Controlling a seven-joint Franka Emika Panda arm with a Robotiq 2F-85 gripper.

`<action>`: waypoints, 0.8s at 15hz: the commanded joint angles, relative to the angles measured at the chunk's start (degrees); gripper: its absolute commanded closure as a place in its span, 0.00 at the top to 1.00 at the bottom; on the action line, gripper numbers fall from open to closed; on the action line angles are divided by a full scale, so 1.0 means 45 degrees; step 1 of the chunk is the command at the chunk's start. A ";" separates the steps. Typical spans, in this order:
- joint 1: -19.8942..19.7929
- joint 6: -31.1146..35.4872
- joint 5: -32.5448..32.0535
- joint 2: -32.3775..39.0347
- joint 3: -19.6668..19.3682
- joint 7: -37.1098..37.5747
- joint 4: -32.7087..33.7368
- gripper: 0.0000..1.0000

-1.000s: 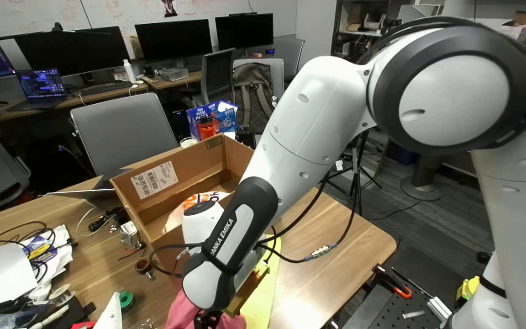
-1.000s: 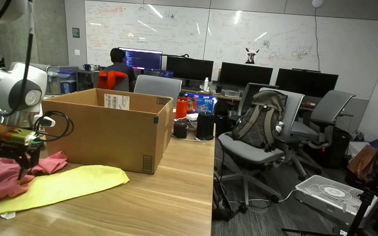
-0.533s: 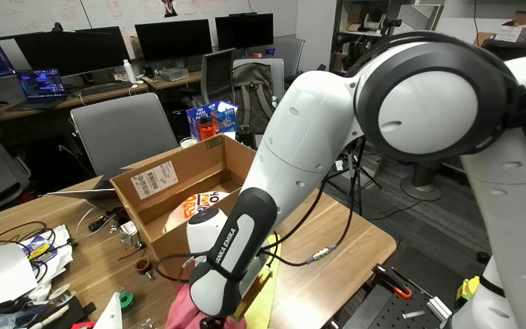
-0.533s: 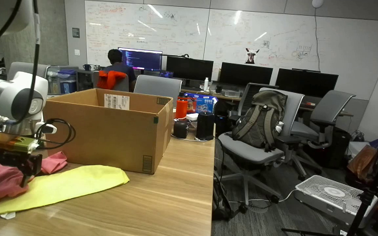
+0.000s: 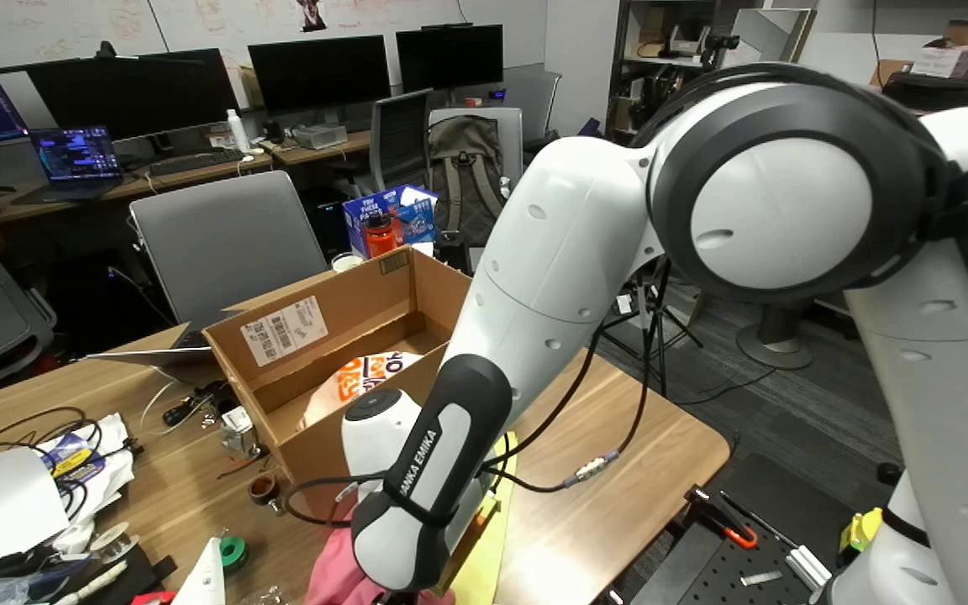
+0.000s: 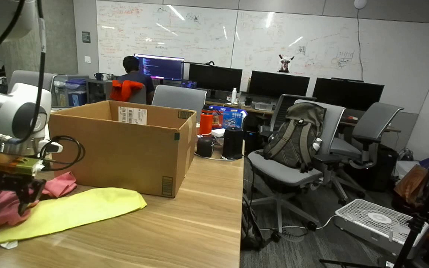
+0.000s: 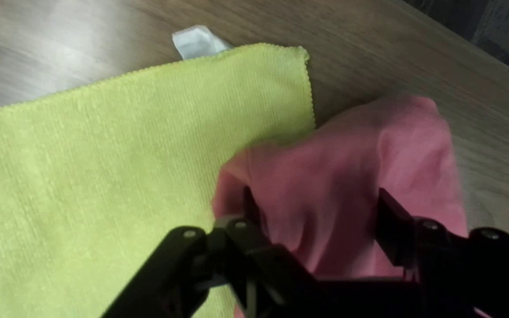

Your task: Put the three objects into the cardboard box

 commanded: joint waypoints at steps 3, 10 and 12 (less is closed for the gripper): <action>0.0409 0.0070 -0.0574 -0.0697 -0.0464 0.0401 -0.0178 0.19; 0.0662 -0.0161 -0.1136 -0.2240 -0.0968 0.1132 -0.0278 0.02; 0.0713 -0.0199 -0.1390 -0.2666 -0.1114 0.1424 -0.0244 0.02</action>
